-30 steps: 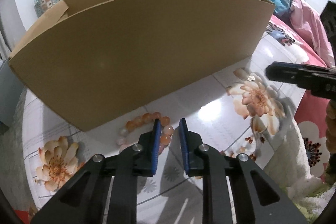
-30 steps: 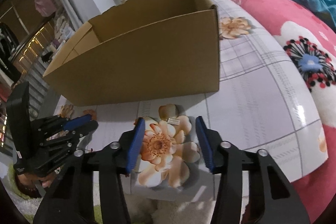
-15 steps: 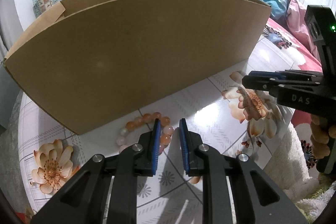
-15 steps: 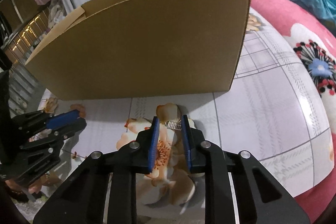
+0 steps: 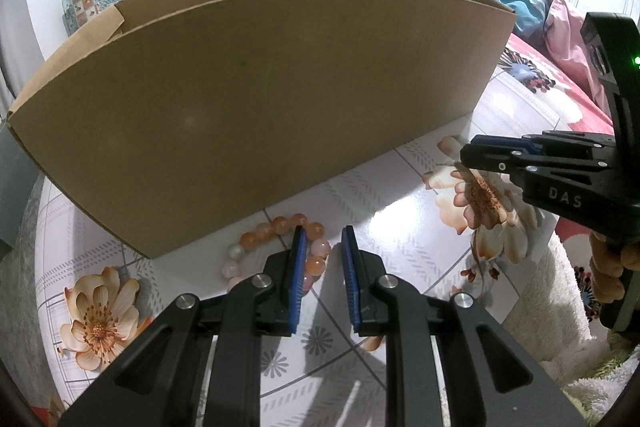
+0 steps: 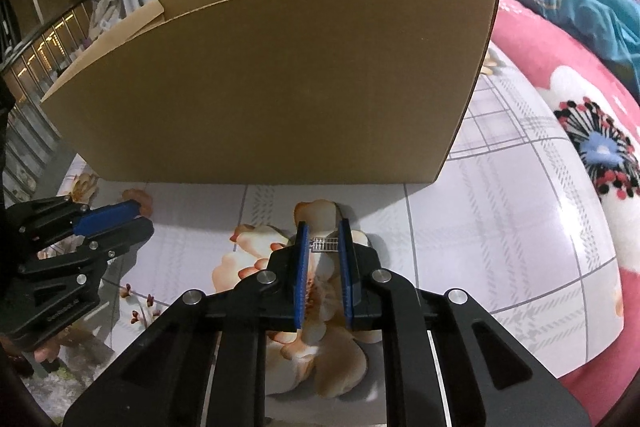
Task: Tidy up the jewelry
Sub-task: 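Hold the pink bracelet and silver earring firmly in both closed grippers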
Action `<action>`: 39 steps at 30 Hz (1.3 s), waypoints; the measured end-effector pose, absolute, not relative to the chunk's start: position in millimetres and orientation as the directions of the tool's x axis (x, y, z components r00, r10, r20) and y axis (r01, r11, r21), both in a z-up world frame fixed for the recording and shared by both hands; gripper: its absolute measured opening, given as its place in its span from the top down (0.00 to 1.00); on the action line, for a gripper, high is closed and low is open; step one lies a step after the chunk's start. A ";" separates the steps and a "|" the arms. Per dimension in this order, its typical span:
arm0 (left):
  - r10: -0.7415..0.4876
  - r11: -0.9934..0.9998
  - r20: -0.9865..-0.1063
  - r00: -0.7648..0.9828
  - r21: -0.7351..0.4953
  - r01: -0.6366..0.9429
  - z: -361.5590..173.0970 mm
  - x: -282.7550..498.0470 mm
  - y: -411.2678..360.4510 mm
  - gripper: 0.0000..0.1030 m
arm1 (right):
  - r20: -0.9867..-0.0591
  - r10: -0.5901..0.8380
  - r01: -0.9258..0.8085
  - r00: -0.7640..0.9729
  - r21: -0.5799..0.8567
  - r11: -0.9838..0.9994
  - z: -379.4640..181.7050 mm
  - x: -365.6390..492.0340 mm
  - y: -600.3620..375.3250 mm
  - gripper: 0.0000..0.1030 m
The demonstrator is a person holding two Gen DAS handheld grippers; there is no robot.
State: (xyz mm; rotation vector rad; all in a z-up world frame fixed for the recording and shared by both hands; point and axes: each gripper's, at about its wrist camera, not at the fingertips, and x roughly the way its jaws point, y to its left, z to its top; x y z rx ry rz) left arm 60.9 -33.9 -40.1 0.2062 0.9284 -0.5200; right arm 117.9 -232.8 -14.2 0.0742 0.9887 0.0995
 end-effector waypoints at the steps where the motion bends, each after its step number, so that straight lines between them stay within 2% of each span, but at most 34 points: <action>1: -0.337 0.858 -0.806 0.487 -0.050 0.511 -40.0 60.9 -33.9 0.83 | -0.830 0.122 -0.050 0.544 0.114 0.992 -13.9 117.2 -233.6 0.88; 15: -0.343 0.862 -0.800 0.493 -0.059 0.504 -41.4 61.2 -31.5 0.83 | -0.794 0.158 -0.069 0.586 0.145 0.987 10.2 98.8 -241.8 0.88; 39: -0.254 0.878 -0.843 0.474 0.005 0.479 -39.1 65.8 -49.0 0.83 | -0.811 0.195 -0.071 0.552 0.187 0.980 -0.2 102.0 -238.0 0.88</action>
